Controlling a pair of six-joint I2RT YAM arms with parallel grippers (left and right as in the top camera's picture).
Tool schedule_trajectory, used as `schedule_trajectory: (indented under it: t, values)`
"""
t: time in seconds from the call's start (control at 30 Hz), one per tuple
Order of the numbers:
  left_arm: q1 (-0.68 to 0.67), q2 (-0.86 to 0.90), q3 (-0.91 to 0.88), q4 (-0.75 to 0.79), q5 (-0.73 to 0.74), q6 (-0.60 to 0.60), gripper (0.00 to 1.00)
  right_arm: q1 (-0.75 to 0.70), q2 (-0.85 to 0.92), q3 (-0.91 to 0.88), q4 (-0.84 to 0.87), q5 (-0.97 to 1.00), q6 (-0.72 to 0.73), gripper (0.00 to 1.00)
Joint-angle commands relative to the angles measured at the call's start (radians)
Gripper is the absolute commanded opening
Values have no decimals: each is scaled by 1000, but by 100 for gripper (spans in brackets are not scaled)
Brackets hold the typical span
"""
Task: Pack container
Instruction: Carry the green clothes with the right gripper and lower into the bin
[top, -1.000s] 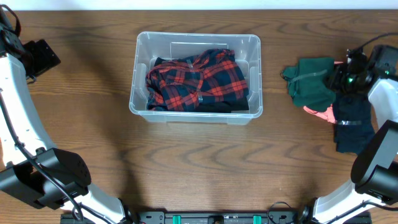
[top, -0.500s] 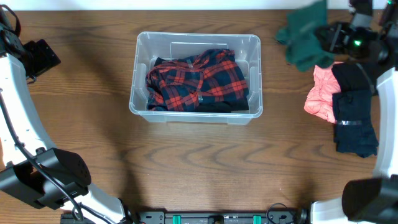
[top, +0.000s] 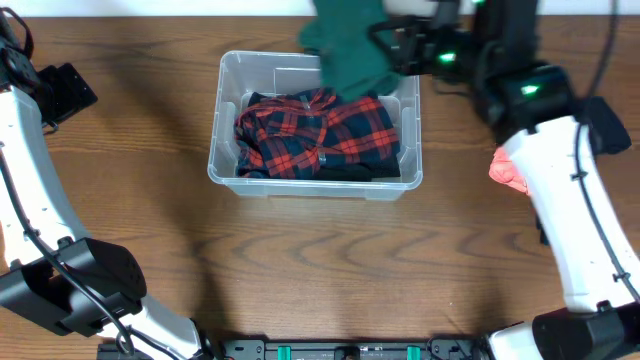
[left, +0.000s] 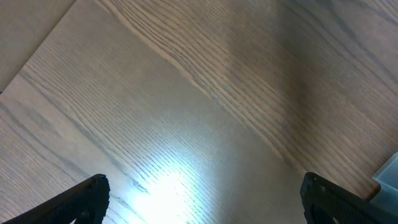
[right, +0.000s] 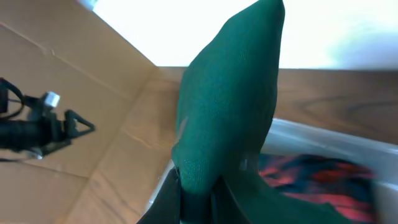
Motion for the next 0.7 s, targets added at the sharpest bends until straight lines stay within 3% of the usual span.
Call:
schedule_trajectory:
  t: [0.0, 0.27, 0.5, 0.67]
  values:
    - [3, -7, 14, -3, -4, -13, 98, 95, 30, 18, 28, 200, 176, 1]
    - [3, -7, 14, -3, -4, -13, 98, 250, 146, 17, 147, 426, 455, 1]
    - [3, -7, 14, -3, -4, -13, 98, 325, 288, 17, 349, 430, 551, 1]
    - [3, -7, 14, -3, -4, -13, 98, 341, 357, 17, 364, 430, 607, 1]
